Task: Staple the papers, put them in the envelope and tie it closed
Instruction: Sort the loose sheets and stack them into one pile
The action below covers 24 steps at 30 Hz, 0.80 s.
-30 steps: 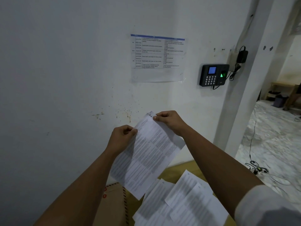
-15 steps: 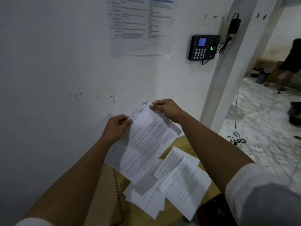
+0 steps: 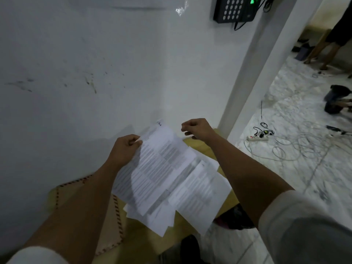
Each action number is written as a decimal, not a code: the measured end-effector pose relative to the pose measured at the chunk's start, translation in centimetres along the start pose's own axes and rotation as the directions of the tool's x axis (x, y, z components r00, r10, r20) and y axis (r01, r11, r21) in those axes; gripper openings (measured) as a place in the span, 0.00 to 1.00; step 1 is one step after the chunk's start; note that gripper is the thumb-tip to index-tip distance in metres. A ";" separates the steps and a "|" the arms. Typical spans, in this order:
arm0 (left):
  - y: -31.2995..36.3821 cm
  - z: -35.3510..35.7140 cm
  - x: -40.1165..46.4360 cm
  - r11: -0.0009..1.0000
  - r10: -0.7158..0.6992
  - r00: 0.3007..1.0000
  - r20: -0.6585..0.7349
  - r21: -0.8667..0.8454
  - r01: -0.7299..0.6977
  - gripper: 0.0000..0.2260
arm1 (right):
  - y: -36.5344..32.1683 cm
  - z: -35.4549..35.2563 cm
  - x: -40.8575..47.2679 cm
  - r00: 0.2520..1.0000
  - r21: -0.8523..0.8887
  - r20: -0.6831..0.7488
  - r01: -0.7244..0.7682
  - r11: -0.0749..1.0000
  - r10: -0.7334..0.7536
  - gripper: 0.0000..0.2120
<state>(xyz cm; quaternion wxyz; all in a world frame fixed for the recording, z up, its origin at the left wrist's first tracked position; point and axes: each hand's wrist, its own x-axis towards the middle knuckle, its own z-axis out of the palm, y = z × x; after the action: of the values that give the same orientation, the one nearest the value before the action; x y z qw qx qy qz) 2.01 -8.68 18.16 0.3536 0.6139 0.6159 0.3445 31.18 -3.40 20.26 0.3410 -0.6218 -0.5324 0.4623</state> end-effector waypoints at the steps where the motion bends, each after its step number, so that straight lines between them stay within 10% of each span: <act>1: -0.7 0.6 0.4 0.999 -0.033 0.999 0.011 0.011 0.033 0.06 | 1.6 -0.7 0.8 0.999 -0.041 -0.027 -0.028 0.999 0.027 0.08; 10: -5.3 6.4 5.9 0.955 -0.297 0.940 0.167 0.024 0.297 0.05 | 19.9 -3.3 8.3 0.934 -0.651 0.037 -0.247 0.718 0.355 0.25; 15: -6.6 7.8 7.3 0.911 -0.402 0.880 0.251 0.010 0.413 0.08 | 25.6 -2.0 9.9 0.917 -0.663 0.028 -0.281 0.694 0.398 0.41; 24: -6.6 8.7 6.5 0.893 -0.435 0.858 0.271 0.013 0.449 0.08 | 28.3 -1.2 10.0 0.920 -0.664 -0.067 -0.330 0.671 0.386 0.30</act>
<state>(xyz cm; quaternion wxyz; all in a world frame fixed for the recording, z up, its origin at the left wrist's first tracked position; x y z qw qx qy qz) 6.10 -2.32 7.98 0.5184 0.4876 0.6780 0.1838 42.19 0.82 -7.42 -0.0211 -0.7750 -0.5421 0.3242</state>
